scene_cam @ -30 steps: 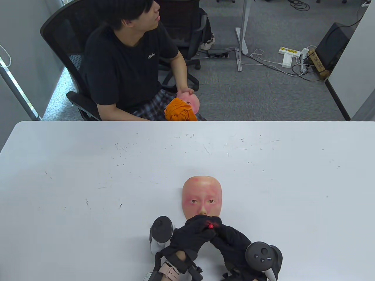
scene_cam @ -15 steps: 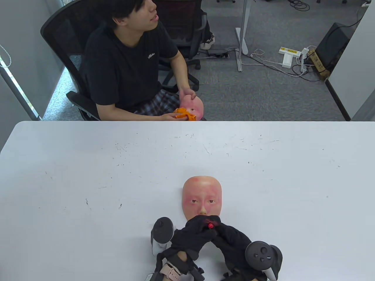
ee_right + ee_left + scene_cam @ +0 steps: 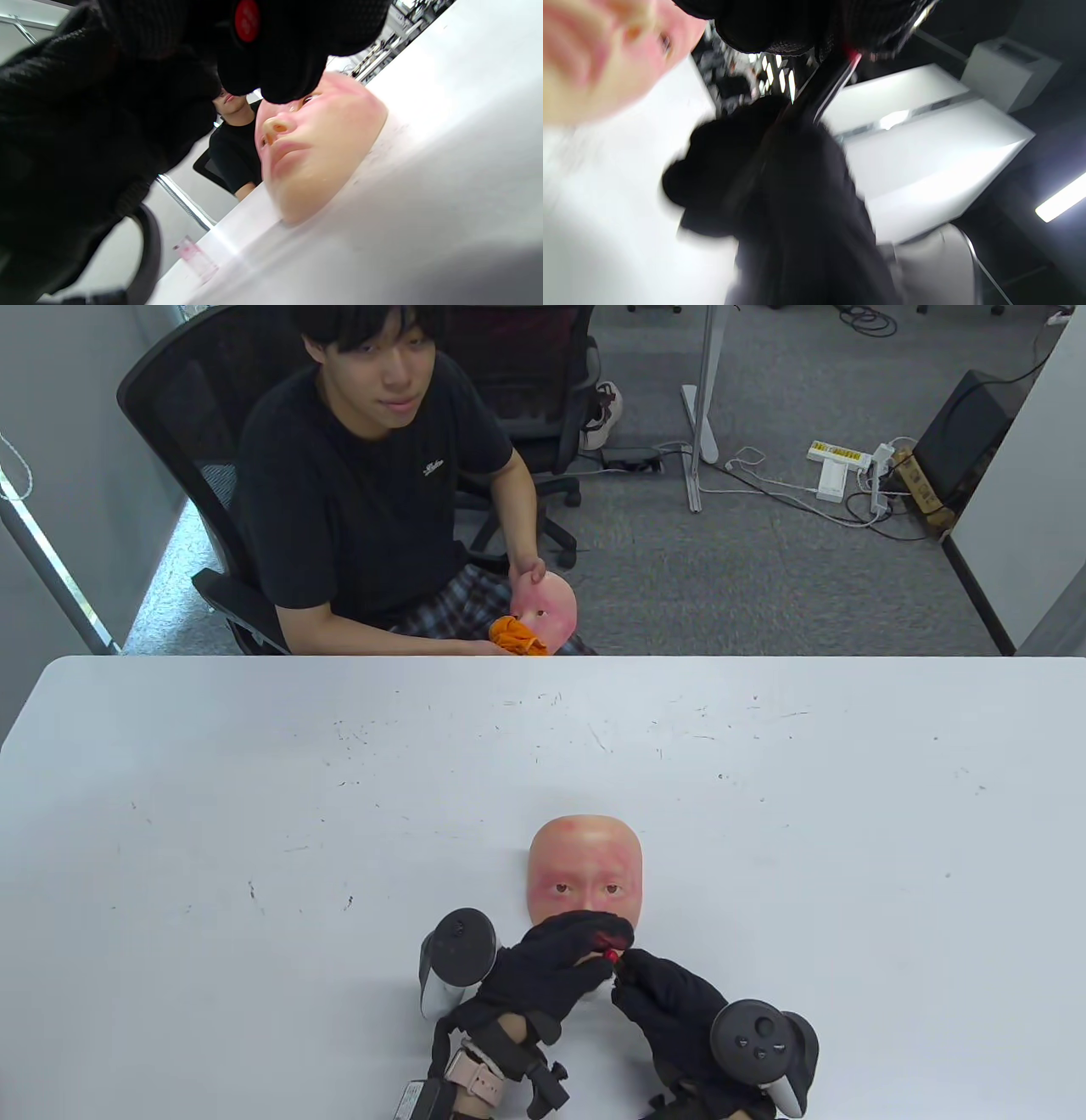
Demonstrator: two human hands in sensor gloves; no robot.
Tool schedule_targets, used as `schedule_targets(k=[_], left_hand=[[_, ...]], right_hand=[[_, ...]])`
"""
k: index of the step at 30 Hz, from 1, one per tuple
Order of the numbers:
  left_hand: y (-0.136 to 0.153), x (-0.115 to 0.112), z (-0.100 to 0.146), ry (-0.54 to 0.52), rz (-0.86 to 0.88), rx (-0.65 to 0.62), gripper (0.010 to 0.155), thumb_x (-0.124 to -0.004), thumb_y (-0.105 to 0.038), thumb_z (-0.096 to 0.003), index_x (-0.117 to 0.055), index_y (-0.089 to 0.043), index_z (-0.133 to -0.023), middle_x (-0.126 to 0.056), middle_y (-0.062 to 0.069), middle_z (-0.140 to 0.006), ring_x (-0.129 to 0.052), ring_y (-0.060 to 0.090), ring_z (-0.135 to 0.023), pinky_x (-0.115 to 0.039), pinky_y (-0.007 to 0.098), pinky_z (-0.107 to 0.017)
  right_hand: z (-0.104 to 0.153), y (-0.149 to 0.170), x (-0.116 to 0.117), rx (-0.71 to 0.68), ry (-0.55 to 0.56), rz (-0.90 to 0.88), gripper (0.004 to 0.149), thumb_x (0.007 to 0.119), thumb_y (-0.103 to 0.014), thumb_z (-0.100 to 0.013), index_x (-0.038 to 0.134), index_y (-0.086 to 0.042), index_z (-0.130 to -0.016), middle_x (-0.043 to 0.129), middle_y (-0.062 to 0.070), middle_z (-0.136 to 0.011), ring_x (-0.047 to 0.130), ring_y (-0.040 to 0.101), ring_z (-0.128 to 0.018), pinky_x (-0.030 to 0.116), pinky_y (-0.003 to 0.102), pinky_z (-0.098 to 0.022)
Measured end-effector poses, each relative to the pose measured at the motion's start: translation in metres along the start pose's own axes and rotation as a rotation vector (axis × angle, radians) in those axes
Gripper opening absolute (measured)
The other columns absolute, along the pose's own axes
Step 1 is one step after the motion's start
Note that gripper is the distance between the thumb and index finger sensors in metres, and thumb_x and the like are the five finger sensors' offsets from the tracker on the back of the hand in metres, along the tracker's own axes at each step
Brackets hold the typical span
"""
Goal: Apply lipstick on mannequin lips
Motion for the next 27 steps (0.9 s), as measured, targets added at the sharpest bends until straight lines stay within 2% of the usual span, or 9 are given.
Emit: schedule_targets(k=[1, 4, 7, 9, 14, 21, 25, 27], left_hand=[[-0.004, 0.006, -0.003, -0.023, -0.024, 0.007, 0.055, -0.071, -0.037, -0.0523, -0.072, -0.024, -0.105, -0.061, 0.014, -0.11, -0.06, 0.033, -0.095, -0.05, 0.053, -0.073], [-0.014, 0.02, -0.019, 0.022, -0.189, 0.101, 0.063, -0.07, -0.044, -0.0529, -0.058, -0.03, -0.113, -0.043, 0.013, -0.118, -0.041, 0.034, -0.104, -0.037, 0.055, -0.079], [-0.015, 0.029, -0.036, 0.018, -0.401, 0.165, 0.064, -0.069, -0.043, -0.0536, -0.052, -0.033, -0.115, -0.034, 0.011, -0.121, -0.032, 0.034, -0.108, -0.034, 0.053, -0.08], [-0.01, 0.03, -0.048, 0.047, -0.471, 0.21, 0.065, -0.069, -0.042, -0.0536, -0.05, -0.034, -0.115, -0.028, 0.01, -0.122, -0.026, 0.033, -0.109, -0.032, 0.053, -0.08], [0.012, 0.03, -0.078, 0.096, -0.517, 0.308, 0.071, -0.071, -0.044, -0.0528, -0.043, -0.034, -0.117, -0.013, 0.007, -0.122, -0.012, 0.031, -0.109, -0.026, 0.052, -0.082], [0.037, 0.025, -0.101, 0.187, -0.633, 0.426, 0.078, -0.075, -0.045, -0.0507, -0.035, -0.036, -0.117, -0.007, 0.003, -0.121, -0.007, 0.029, -0.11, -0.022, 0.054, -0.082], [0.046, 0.023, -0.103, 0.23, -0.724, 0.461, 0.078, -0.077, -0.044, -0.0497, -0.036, -0.034, -0.116, -0.014, 0.003, -0.121, -0.007, 0.03, -0.11, -0.015, 0.056, -0.083], [0.051, 0.022, -0.104, 0.247, -0.702, 0.451, 0.079, -0.076, -0.045, -0.0498, -0.034, -0.034, -0.115, -0.02, 0.004, -0.121, -0.014, 0.031, -0.111, -0.022, 0.056, -0.083]], right_hand=[[0.0, 0.0, -0.001, 0.0, -0.001, 0.023, 0.052, 0.082, -0.042, -0.035, 0.083, -0.019, -0.08, 0.098, 0.007, -0.066, 0.099, 0.028, -0.047, 0.08, 0.041, -0.039], [-0.001, 0.001, -0.001, 0.022, 0.014, 0.094, 0.052, 0.083, -0.042, -0.035, 0.083, -0.019, -0.081, 0.098, 0.006, -0.063, 0.098, 0.027, -0.045, 0.08, 0.041, -0.037], [-0.001, 0.0, -0.001, 0.026, 0.015, 0.151, 0.052, 0.083, -0.042, -0.035, 0.083, -0.019, -0.082, 0.098, 0.005, -0.062, 0.098, 0.027, -0.044, 0.08, 0.041, -0.038], [-0.002, -0.001, 0.0, 0.035, 0.017, 0.196, 0.052, 0.082, -0.042, -0.035, 0.082, -0.019, -0.082, 0.098, 0.005, -0.062, 0.098, 0.027, -0.045, 0.079, 0.041, -0.038], [-0.004, 0.001, 0.001, 0.065, 0.009, 0.221, 0.053, 0.083, -0.042, -0.035, 0.082, -0.018, -0.082, 0.098, 0.004, -0.06, 0.097, 0.027, -0.045, 0.079, 0.041, -0.038], [-0.011, -0.006, 0.016, 0.067, -0.06, 0.341, 0.053, 0.082, -0.044, -0.036, 0.081, -0.021, -0.083, 0.095, 0.001, -0.058, 0.095, 0.026, -0.049, 0.077, 0.042, -0.043], [-0.016, -0.014, 0.022, 0.052, -0.057, 0.404, 0.053, 0.083, -0.044, -0.037, 0.08, -0.021, -0.084, 0.094, 0.001, -0.058, 0.094, 0.026, -0.051, 0.076, 0.042, -0.045], [-0.018, -0.017, 0.027, 0.058, -0.075, 0.445, 0.053, 0.083, -0.044, -0.037, 0.079, -0.021, -0.084, 0.094, 0.0, -0.058, 0.094, 0.026, -0.052, 0.076, 0.042, -0.045]])
Point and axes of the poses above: the tracker on the back of each hand, its own y axis roughly to the little-finger side, its own z axis roughly from the fingertips to the wrist, x = y × z, the point moved 3 cm from there along -z, roughly from the wrist to the fingertips
